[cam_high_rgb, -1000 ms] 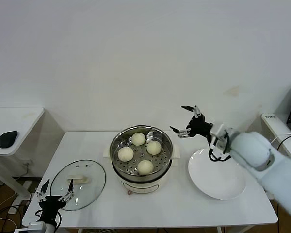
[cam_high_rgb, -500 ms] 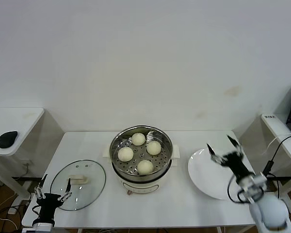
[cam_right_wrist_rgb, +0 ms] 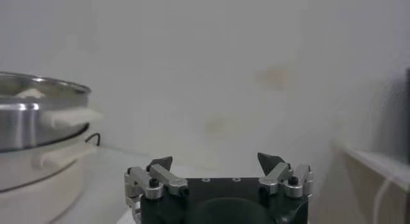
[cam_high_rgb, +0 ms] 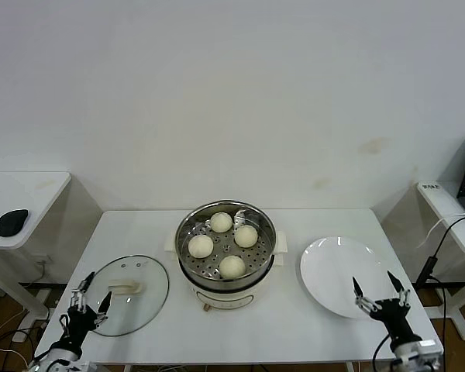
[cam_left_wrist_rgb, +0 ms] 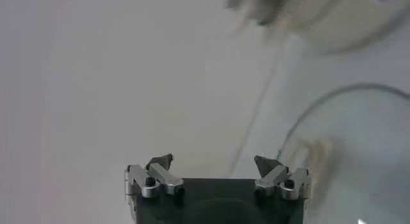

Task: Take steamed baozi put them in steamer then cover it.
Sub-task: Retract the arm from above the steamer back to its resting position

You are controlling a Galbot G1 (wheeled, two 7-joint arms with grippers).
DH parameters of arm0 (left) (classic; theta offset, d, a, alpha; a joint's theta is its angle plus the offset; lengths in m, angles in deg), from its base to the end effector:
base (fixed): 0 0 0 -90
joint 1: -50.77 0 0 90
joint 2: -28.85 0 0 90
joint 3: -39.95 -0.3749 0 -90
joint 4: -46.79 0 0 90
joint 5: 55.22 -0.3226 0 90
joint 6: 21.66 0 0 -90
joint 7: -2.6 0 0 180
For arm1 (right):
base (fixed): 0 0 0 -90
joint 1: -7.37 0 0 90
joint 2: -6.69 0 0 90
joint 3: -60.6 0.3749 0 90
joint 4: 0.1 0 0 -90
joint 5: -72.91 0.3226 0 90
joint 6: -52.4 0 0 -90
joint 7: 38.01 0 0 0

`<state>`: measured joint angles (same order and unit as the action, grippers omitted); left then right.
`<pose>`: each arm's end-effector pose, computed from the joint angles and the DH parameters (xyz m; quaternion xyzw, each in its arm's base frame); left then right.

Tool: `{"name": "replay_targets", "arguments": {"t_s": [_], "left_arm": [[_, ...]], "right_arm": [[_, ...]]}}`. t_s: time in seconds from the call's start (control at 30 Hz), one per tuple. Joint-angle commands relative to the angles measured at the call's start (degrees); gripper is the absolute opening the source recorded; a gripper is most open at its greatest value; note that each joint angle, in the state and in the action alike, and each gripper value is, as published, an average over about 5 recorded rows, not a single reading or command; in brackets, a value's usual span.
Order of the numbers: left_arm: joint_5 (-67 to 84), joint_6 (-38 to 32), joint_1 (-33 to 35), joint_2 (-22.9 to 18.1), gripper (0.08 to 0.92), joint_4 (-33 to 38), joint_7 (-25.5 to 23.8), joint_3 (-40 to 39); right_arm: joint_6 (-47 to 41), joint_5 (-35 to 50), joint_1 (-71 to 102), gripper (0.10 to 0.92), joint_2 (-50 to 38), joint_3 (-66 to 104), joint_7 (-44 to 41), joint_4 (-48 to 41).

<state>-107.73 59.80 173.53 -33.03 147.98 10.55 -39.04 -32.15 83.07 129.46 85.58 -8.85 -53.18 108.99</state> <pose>0.1276 0.2005 -0.3758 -0.0699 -0.7550 -0.6509 0.0391 0.1124 -0.1569 -0.3581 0.0085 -0.9960 0.0761 0.0463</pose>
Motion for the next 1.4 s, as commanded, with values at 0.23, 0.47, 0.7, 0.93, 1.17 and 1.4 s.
{"name": "replay_targets", "arguments": {"t_s": [0.23, 0.47, 0.7, 0.93, 1.17, 1.4], "left_arm": [[-16.37, 0.59, -8.54, 2.43, 0.823, -9.76, -2.54, -4.21], [-15.69, 0.93, -12.79, 2.51, 0.823, -12.28, -2.20, -5.99], [-15.52, 1.91, -17.01, 2.83, 0.823, -14.17, -2.19, -8.01], [-14.07, 2.50, -19.76, 2.36, 0.823, -16.19, -2.56, -9.51], [-13.08, 2.52, -21.69, 1.19, 0.812, -19.49, -2.40, -10.26], [-12.24, 2.40, -21.40, 0.75, 0.645, -21.46, -1.64, -10.56]], "right_arm": [[0.77, -1.79, 3.59, 0.823, 4.93, 1.90, -0.47, -0.12], [0.53, -2.88, 3.69, 0.823, 5.48, 1.54, -0.53, -0.65], [0.71, -3.68, 3.99, 0.823, 5.87, 1.32, -0.71, -1.01], [1.08, -4.42, 4.00, 0.823, 6.21, 1.21, -0.83, -1.74], [1.36, -5.38, 4.19, 0.823, 6.54, 1.19, -1.03, -1.94], [1.42, -5.61, 4.19, 0.823, 6.63, 1.17, -1.12, -2.09]]}}
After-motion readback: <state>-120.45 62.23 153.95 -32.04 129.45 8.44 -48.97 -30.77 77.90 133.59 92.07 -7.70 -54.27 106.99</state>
